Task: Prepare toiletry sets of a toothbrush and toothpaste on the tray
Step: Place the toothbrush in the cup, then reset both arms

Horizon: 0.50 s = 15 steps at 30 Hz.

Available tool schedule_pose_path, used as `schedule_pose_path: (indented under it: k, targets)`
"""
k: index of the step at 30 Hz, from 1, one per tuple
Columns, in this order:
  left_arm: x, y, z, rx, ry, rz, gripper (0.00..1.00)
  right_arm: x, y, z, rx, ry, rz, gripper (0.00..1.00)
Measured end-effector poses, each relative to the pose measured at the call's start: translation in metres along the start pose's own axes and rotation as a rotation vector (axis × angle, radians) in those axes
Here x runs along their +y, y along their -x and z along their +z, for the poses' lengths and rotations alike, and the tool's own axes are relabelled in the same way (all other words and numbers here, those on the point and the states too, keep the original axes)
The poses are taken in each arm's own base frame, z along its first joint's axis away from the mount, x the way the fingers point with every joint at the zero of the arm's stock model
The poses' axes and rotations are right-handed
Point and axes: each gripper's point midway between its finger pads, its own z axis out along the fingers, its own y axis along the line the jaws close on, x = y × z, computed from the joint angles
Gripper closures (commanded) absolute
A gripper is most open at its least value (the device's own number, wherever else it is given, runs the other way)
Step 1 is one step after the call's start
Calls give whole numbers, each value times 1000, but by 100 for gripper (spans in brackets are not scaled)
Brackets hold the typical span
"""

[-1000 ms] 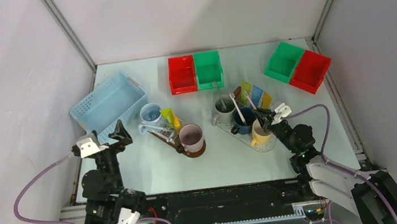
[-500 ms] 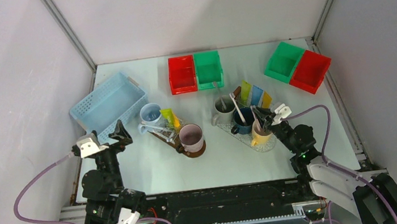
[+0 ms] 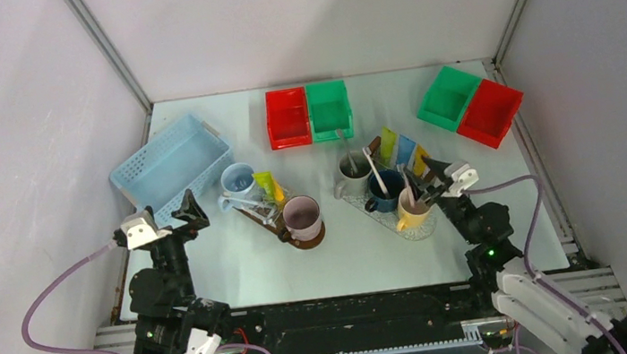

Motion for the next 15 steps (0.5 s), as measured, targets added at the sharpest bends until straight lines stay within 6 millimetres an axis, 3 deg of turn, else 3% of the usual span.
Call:
schedule_pose_path:
  k: [2,4,7,10,15]
  targets:
    - [0,0,0,0,0,0,1,-8,20,0,-35,-40,7,31]
    - [0,0,0,1,0,1,0,-18,47,-2,-79,-91,15,4]
    - [1,2,-2,19,1,11,0,-32,88,-9,-143,-163,32,1]
    - [2,16,-6,28,1,12,0,-47,125,-24,-195,-243,56,1]
    - [8,67,-23,-23,-1,-47,0,-72,162,-60,-213,-396,119,1]
